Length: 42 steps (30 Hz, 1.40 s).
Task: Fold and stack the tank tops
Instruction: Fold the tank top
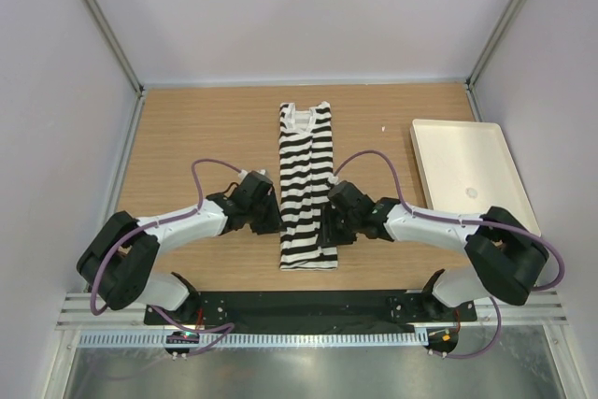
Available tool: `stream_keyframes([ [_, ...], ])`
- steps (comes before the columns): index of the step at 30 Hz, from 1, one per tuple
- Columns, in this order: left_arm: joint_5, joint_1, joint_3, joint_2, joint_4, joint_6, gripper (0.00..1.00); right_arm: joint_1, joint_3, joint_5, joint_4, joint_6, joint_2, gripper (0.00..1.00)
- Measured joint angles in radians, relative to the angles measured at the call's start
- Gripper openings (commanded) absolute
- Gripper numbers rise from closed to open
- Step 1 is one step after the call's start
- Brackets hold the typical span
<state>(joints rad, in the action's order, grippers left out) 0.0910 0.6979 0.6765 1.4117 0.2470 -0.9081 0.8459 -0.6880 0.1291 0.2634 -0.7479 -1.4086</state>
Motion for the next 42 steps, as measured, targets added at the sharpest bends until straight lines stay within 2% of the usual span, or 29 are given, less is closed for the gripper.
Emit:
stream_keyframes([
  [7,0.0,0.0,0.0,0.0,-0.014,0.0,0.25,0.032,-0.002,-0.012,0.011,-0.016,-0.019,0.38],
  [10,0.0,0.0,-0.001,0.0,-0.021,0.0,0.24,0.044,-0.009,-0.02,0.023,-0.018,-0.04,0.32],
  [12,0.0,0.0,-0.002,0.0,-0.023,0.0,0.24,0.058,-0.014,-0.027,0.032,-0.02,-0.052,0.23],
  [13,0.0,0.0,-0.003,0.0,-0.024,0.0,0.23,0.064,-0.016,-0.03,0.037,-0.02,-0.056,0.13],
  [14,0.0,0.0,-0.004,0.0,-0.026,0.0,0.23,0.071,-0.018,-0.031,0.039,-0.02,-0.057,0.08],
  [16,0.0,0.0,-0.005,0.0,-0.027,0.0,0.22,0.08,-0.022,-0.031,0.041,-0.031,-0.056,0.01],
  [27,0.0,0.0,-0.006,0.003,-0.03,0.002,0.2,0.111,0.015,0.003,0.008,-0.113,0.098,0.01],
  [35,-0.002,0.0,-0.006,0.011,-0.029,0.003,0.19,0.125,0.108,0.028,-0.016,-0.154,0.106,0.03],
  [37,-0.008,0.0,-0.006,0.009,-0.025,0.004,0.19,0.128,0.129,0.029,-0.021,-0.166,0.106,0.16],
  [42,-0.011,0.0,-0.006,-0.033,0.006,0.005,0.24,0.129,0.141,0.008,0.002,-0.169,0.109,0.4],
])
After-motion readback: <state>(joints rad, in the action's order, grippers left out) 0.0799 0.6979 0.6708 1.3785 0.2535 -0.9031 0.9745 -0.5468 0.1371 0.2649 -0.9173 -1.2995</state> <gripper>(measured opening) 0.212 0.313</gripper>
